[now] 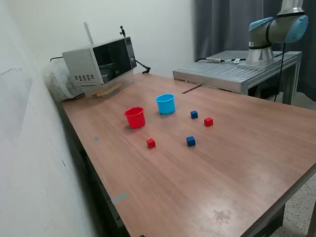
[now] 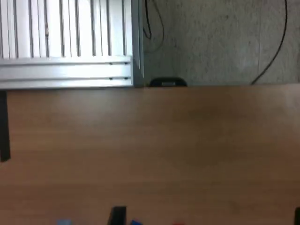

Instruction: Place red objects in the red bin, and blue objects in the blue bin.

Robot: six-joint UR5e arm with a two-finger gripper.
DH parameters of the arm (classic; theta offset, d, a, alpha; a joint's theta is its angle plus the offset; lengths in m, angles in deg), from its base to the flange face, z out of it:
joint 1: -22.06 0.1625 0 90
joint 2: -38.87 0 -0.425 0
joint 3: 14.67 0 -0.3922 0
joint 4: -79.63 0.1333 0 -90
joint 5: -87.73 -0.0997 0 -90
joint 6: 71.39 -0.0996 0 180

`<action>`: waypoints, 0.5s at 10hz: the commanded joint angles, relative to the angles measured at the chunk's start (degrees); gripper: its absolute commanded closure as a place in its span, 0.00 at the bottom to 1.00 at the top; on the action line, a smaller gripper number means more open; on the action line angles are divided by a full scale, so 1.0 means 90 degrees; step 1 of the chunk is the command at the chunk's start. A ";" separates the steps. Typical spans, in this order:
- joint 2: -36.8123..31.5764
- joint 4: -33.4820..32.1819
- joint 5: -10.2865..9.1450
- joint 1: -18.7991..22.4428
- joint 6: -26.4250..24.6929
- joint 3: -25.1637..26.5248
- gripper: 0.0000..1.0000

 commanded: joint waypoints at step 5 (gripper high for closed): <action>0.1534 -0.3273 -0.0087 0.0095 -0.1211 0.0847 0.00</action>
